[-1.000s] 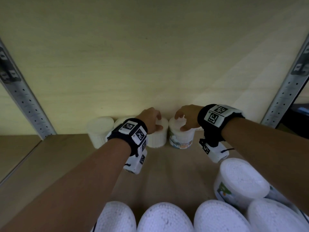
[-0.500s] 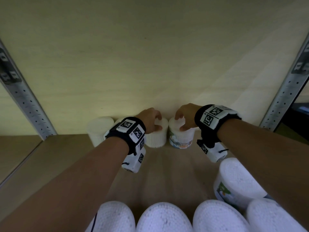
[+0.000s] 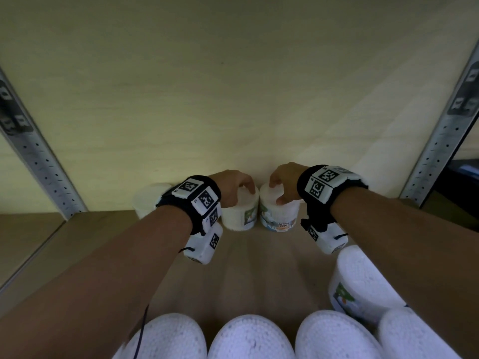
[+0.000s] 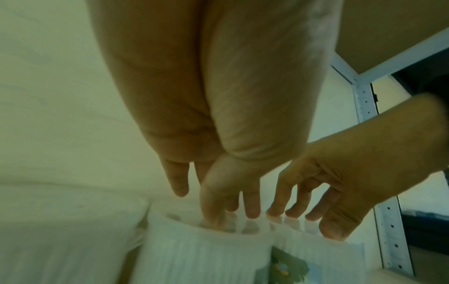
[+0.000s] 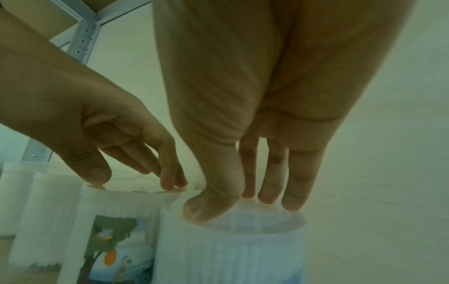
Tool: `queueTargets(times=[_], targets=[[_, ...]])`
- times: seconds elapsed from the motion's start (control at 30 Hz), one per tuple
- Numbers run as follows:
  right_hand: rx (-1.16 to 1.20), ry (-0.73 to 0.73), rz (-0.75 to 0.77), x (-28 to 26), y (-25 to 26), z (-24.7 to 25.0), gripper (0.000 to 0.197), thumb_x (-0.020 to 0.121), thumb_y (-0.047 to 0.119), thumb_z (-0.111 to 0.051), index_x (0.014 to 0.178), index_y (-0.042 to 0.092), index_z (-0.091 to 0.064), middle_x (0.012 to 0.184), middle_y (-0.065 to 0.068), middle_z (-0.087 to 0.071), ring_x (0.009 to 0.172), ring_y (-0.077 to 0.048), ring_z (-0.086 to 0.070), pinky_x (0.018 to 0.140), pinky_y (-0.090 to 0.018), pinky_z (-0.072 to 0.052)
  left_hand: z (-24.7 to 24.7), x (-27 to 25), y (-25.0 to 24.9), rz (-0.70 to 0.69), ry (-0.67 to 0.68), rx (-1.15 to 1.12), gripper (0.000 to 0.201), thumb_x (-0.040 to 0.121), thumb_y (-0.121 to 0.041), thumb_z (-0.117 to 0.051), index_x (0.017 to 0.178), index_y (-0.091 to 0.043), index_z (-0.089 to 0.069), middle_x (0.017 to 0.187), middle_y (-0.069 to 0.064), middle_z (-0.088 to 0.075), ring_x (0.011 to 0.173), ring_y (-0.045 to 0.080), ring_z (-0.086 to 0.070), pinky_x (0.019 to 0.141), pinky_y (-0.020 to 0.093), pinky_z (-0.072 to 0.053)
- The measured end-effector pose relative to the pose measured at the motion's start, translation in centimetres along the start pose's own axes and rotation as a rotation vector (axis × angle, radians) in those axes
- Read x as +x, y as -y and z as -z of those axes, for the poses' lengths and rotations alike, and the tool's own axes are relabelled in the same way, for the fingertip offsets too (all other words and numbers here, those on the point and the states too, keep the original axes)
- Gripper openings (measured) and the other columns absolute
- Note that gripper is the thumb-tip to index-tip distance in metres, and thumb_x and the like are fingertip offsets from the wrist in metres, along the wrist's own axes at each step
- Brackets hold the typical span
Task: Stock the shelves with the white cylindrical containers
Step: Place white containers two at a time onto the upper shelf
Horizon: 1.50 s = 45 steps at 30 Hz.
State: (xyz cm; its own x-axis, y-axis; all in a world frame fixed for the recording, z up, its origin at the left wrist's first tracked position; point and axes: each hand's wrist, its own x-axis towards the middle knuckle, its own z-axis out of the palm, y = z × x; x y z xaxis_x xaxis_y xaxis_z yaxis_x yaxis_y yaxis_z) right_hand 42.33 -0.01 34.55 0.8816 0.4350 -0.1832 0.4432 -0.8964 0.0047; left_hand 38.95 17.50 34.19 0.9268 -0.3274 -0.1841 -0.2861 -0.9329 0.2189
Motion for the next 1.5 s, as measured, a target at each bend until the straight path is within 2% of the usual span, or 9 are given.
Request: queueTargets(times=[0.1, 0.23, 0.33, 0.63, 0.97, 1.07, 1.13, 1.23, 1.5], targets=[[0.006, 0.002, 0.004, 0.0, 0.0, 0.0, 0.057, 0.083, 0.030, -0.071, 0.133, 0.011, -0.051, 0.140, -0.009, -0.048, 0.128, -0.028, -0.048, 0.107, -0.038, -0.041, -0.1, 0.0, 0.0, 0.043, -0.037, -0.053, 0.053, 0.084, 0.008, -0.048, 0.133, -0.013, -0.048, 0.142, 0.010, -0.040, 0.132, 0.026, -0.041, 0.101, 0.032, -0.041], [0.004, 0.007, 0.005, 0.0, 0.1, 0.1, 0.056, 0.085, 0.028, -0.069, 0.134, 0.008, -0.051, 0.141, -0.011, -0.047, 0.128, -0.029, -0.048, 0.108, -0.038, -0.041, -1.0, 0.4, 0.3, 0.153, -0.147, -0.004, 0.049, 0.093, -0.029, -0.056, 0.135, -0.008, -0.044, 0.140, 0.013, -0.040, 0.126, 0.028, -0.045, 0.098, 0.030, -0.039], [-0.002, 0.012, 0.005, 0.0, 0.1, 0.2, 0.056, 0.085, 0.028, -0.069, 0.134, 0.007, -0.050, 0.141, -0.011, -0.048, 0.128, -0.029, -0.049, 0.108, -0.038, -0.041, -1.6, 0.7, 0.4, 0.176, -0.152, 0.047, 0.056, 0.091, -0.041, -0.056, 0.133, -0.006, -0.046, 0.138, 0.015, -0.042, 0.124, 0.030, -0.046, 0.101, 0.035, -0.041], [0.004, 0.006, 0.008, -0.2, 0.1, 0.1, 0.056, 0.084, 0.028, -0.070, 0.134, 0.009, -0.051, 0.140, -0.010, -0.048, 0.127, -0.028, -0.049, 0.107, -0.037, -0.041, -1.4, 0.4, 0.3, 0.136, -0.145, 0.007, 0.049, 0.093, -0.027, -0.057, 0.137, -0.008, -0.045, 0.142, 0.012, -0.040, 0.128, 0.028, -0.045, 0.102, 0.033, -0.038], [-0.003, 0.011, 0.010, -0.2, 0.2, 0.2, 0.056, 0.086, 0.027, -0.068, 0.135, 0.008, -0.050, 0.142, -0.010, -0.047, 0.129, -0.029, -0.048, 0.108, -0.037, -0.041, -0.8, 0.3, 0.3, 0.093, -0.030, -0.080, 0.055, 0.087, 0.008, -0.044, 0.136, -0.018, -0.046, 0.150, 0.007, -0.034, 0.136, 0.025, -0.038, 0.104, 0.032, -0.038], [-0.003, 0.016, 0.016, -0.2, 0.2, 0.2, 0.057, 0.086, 0.028, -0.068, 0.136, 0.008, -0.049, 0.142, -0.010, -0.047, 0.129, -0.028, -0.048, 0.108, -0.036, -0.041, -1.1, 0.3, 0.5, 0.111, -0.103, -0.124, 0.046, 0.089, 0.000, -0.049, 0.134, -0.012, -0.048, 0.144, 0.010, -0.037, 0.131, 0.026, -0.041, 0.102, 0.030, -0.037], [-0.002, 0.012, 0.013, -0.1, 0.1, 0.1, 0.057, 0.086, 0.028, -0.069, 0.135, 0.008, -0.050, 0.141, -0.010, -0.048, 0.128, -0.028, -0.048, 0.107, -0.036, -0.041, -1.6, 0.4, 0.5, 0.137, -0.191, -0.103, 0.041, 0.091, -0.020, -0.056, 0.131, -0.010, -0.050, 0.137, 0.012, -0.041, 0.124, 0.027, -0.045, 0.100, 0.031, -0.039], [-0.001, 0.012, 0.006, -0.1, 0.2, 0.1, 0.056, 0.085, 0.028, -0.069, 0.135, 0.009, -0.050, 0.141, -0.010, -0.048, 0.128, -0.029, -0.049, 0.106, -0.036, -0.042, -2.4, 0.8, 0.6, 0.186, -0.227, -0.032, 0.052, 0.088, -0.044, -0.058, 0.126, -0.010, -0.052, 0.130, 0.011, -0.045, 0.120, 0.029, -0.046, 0.099, 0.038, -0.042], [-0.001, 0.019, 0.011, 0.0, 0.1, 0.1, 0.056, 0.086, 0.029, -0.068, 0.135, 0.007, -0.050, 0.141, -0.011, -0.048, 0.127, -0.029, -0.049, 0.107, -0.036, -0.041, -2.2, 0.8, 0.2, 0.180, -0.207, 0.006, 0.055, 0.088, -0.046, -0.059, 0.128, -0.009, -0.051, 0.131, 0.014, -0.046, 0.119, 0.030, -0.047, 0.098, 0.037, -0.042]])
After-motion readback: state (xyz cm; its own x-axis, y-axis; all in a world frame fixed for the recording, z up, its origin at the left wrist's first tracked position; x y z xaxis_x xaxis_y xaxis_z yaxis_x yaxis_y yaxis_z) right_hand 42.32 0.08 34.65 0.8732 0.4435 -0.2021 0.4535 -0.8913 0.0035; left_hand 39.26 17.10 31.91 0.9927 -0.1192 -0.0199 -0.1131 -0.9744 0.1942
